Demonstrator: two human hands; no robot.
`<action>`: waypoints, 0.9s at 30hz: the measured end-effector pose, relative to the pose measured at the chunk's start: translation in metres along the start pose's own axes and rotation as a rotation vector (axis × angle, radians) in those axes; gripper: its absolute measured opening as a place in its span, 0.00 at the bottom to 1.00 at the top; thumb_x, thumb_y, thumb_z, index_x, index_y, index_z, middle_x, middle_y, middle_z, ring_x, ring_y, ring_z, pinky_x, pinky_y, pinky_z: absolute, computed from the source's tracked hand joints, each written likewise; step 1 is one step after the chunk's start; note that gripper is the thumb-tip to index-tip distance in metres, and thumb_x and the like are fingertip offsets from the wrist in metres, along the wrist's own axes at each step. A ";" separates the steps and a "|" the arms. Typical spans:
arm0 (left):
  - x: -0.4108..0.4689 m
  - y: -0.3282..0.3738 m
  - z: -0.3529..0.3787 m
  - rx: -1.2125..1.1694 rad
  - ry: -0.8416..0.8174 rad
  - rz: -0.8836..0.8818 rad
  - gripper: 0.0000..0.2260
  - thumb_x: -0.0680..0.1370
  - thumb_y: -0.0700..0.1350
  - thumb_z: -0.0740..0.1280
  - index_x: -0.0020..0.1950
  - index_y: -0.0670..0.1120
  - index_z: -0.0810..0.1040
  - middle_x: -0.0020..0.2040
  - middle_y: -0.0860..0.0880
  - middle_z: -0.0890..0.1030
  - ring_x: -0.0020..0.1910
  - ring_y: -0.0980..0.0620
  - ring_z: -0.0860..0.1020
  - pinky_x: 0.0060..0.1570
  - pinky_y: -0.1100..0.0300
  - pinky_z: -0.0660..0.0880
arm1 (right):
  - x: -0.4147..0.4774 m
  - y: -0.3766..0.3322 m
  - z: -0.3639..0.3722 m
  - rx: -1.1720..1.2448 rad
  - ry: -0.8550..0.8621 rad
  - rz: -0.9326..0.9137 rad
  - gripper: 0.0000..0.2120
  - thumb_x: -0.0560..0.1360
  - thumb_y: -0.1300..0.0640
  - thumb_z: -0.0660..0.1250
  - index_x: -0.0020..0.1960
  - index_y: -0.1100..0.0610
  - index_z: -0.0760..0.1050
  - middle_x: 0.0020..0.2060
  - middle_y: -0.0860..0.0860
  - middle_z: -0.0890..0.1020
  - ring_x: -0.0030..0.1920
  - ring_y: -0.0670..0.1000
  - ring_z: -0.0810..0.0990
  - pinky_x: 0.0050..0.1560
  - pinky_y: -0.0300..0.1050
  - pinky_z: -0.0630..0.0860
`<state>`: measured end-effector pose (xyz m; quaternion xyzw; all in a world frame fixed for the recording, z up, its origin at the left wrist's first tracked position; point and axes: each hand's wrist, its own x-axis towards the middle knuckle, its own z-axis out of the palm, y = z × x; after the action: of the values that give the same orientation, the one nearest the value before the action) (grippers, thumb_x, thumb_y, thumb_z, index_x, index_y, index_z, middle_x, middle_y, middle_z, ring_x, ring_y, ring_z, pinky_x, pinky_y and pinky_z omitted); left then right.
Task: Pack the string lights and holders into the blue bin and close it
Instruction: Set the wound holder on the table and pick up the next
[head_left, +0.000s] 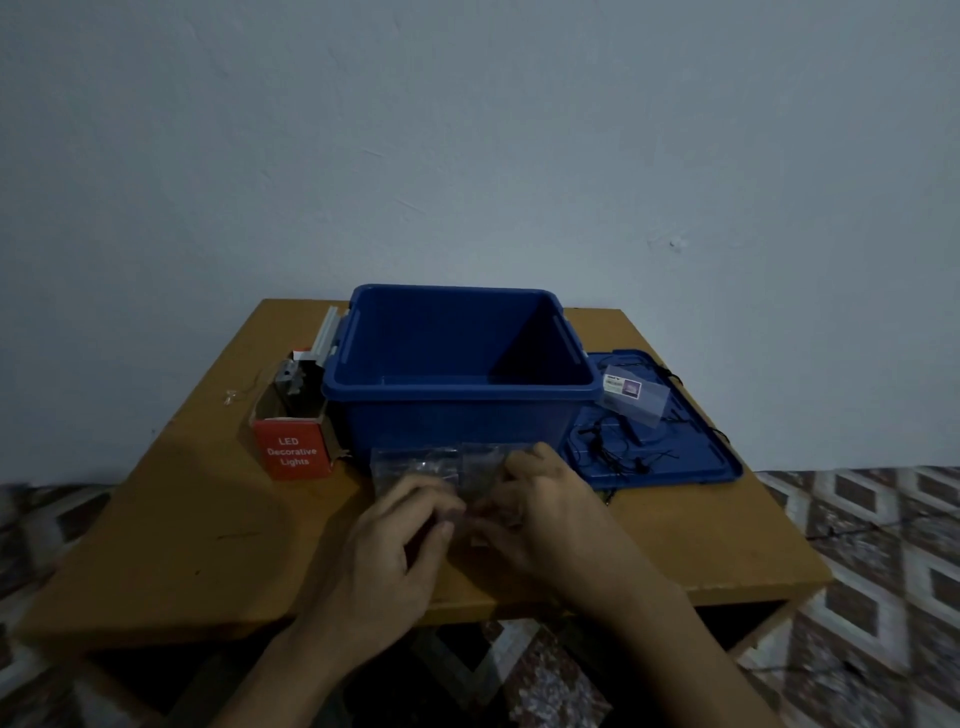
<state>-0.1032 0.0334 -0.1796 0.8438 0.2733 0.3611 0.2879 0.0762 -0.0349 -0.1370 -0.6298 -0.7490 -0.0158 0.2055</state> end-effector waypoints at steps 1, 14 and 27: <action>0.000 0.000 0.000 -0.009 0.006 -0.004 0.06 0.80 0.41 0.67 0.50 0.52 0.80 0.52 0.61 0.76 0.55 0.58 0.77 0.49 0.69 0.73 | -0.001 0.001 0.001 -0.004 0.000 0.011 0.10 0.77 0.47 0.67 0.53 0.50 0.84 0.48 0.44 0.76 0.53 0.46 0.70 0.50 0.40 0.74; -0.002 -0.002 -0.001 -0.292 0.059 -0.211 0.11 0.79 0.48 0.69 0.61 0.55 0.76 0.54 0.60 0.83 0.57 0.59 0.79 0.55 0.56 0.76 | -0.025 0.003 0.006 0.921 0.102 0.752 0.12 0.80 0.50 0.66 0.43 0.56 0.80 0.36 0.57 0.84 0.34 0.52 0.82 0.37 0.48 0.80; -0.001 -0.001 -0.007 -0.430 0.038 -0.311 0.15 0.75 0.48 0.70 0.61 0.52 0.79 0.55 0.59 0.83 0.44 0.53 0.82 0.44 0.63 0.78 | -0.023 0.005 0.017 1.302 0.249 0.611 0.09 0.77 0.65 0.68 0.45 0.54 0.84 0.34 0.54 0.81 0.36 0.52 0.78 0.37 0.44 0.76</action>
<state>-0.1100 0.0354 -0.1770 0.7041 0.3223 0.3782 0.5073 0.0786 -0.0508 -0.1608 -0.5543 -0.3687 0.4194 0.6172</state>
